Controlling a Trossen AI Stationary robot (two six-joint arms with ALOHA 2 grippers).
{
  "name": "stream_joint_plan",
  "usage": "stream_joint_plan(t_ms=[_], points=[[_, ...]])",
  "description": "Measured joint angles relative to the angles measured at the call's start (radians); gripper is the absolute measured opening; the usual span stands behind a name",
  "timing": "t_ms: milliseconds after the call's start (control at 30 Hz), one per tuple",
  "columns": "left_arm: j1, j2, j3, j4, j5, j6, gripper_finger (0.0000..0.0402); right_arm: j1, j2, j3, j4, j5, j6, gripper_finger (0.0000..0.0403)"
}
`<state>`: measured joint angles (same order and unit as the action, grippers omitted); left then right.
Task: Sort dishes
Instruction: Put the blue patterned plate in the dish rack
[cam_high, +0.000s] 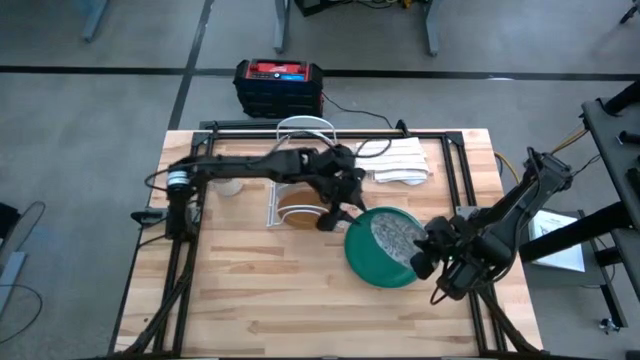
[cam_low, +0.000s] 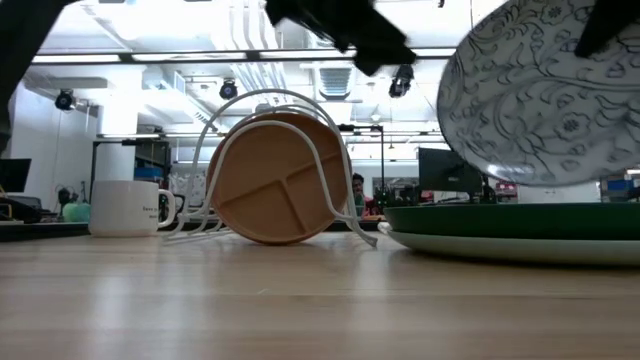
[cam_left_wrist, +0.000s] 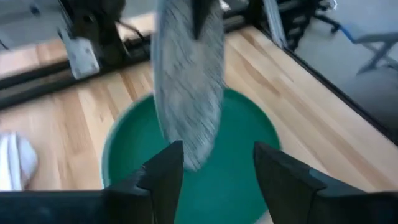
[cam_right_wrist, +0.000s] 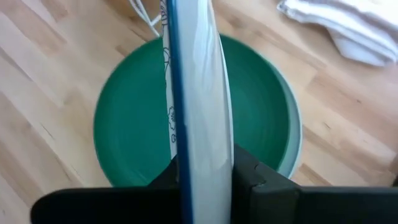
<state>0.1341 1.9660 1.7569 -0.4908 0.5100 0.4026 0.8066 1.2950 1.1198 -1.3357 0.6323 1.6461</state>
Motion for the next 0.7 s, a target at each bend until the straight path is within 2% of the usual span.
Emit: stream_joint_plan(t_ms=[100,233,400,567,700], points=[[0.018,-0.074,-0.004,-0.115,-0.005,0.031,0.0183,-0.002,-0.030,0.000,0.003,0.055,-0.041,0.0023],[0.035,-0.177,-0.010,-0.197,0.034,0.062,0.0169,-0.023,-0.064,0.000,0.005,0.159,-0.096,0.0023],[0.039,-0.310,-0.012,-0.259,0.051,0.092,0.0155,-0.078,-0.133,0.001,0.020,0.255,-0.243,0.0023],[0.040,-0.448,-0.012,-0.287,0.046,0.098,0.0154,-0.180,-0.208,0.001,0.172,0.302,-0.568,0.0023],[0.041,-0.551,-0.012,-0.306,-0.048,0.113,0.0154,-0.284,-0.247,-0.012,0.414,0.295,-0.937,0.0023]])
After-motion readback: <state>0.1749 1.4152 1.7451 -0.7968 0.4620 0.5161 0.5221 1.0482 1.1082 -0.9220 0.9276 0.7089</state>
